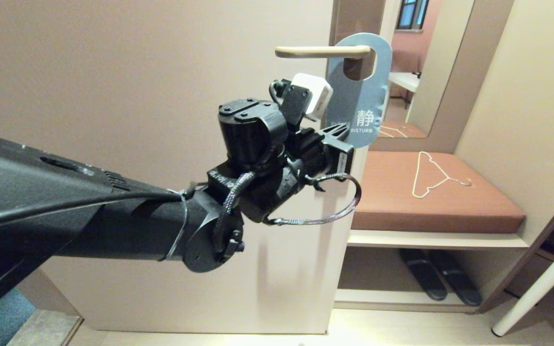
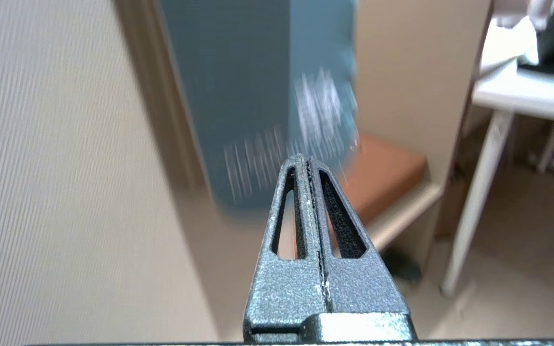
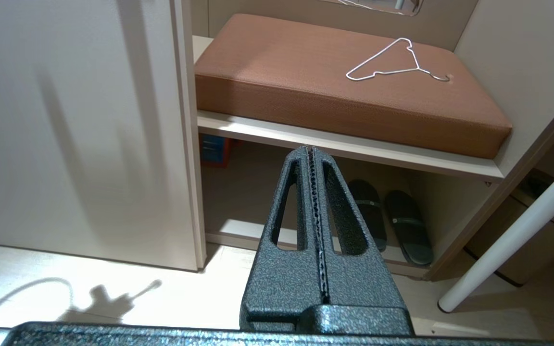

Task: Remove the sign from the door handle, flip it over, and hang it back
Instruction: Hang the sign back with the other side facing out, then take down the sign

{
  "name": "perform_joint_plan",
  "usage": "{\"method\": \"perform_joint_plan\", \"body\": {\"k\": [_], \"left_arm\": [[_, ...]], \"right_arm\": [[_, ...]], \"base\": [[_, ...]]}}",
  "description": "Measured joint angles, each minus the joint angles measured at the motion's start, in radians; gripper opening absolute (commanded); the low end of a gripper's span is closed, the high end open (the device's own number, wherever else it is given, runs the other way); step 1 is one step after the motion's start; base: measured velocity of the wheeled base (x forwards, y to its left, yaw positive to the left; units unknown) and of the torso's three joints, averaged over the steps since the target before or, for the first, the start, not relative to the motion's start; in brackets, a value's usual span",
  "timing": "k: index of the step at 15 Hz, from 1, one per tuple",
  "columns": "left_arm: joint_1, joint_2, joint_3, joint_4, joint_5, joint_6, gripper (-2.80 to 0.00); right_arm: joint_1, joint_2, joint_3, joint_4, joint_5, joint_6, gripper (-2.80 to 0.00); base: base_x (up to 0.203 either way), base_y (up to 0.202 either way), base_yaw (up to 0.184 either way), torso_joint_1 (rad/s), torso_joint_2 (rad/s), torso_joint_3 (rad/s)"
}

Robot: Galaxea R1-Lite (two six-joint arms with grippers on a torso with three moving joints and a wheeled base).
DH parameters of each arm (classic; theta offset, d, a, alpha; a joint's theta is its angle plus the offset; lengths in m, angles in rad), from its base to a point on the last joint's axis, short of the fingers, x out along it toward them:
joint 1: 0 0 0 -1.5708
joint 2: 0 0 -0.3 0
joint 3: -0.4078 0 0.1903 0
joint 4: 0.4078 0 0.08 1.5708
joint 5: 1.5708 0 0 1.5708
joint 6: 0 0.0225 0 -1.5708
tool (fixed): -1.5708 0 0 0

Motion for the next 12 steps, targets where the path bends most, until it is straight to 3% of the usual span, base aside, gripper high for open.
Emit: {"method": "perform_joint_plan", "body": {"k": [3,6,12], "left_arm": [[0.019,-0.09,0.252,-0.089,0.0,0.001,-2.8],[0.083,-0.202,0.504,-0.195,0.0,0.009,-2.8],[0.346,-0.455,0.821,-0.255,0.0,0.07,-2.8]], "right_arm": [[0.0,0.0,0.0,0.0,0.001,0.003,-2.8],[0.0,0.0,0.0,0.0,0.002,0.005,-2.8],[0.0,0.0,0.001,0.0,0.002,0.004,-2.8]], "base": [[0.0,0.0,0.0,0.0,0.0,0.0],[0.0,0.0,0.0,0.0,0.0,0.0],[0.0,0.0,0.0,0.0,0.0,0.0]]}}
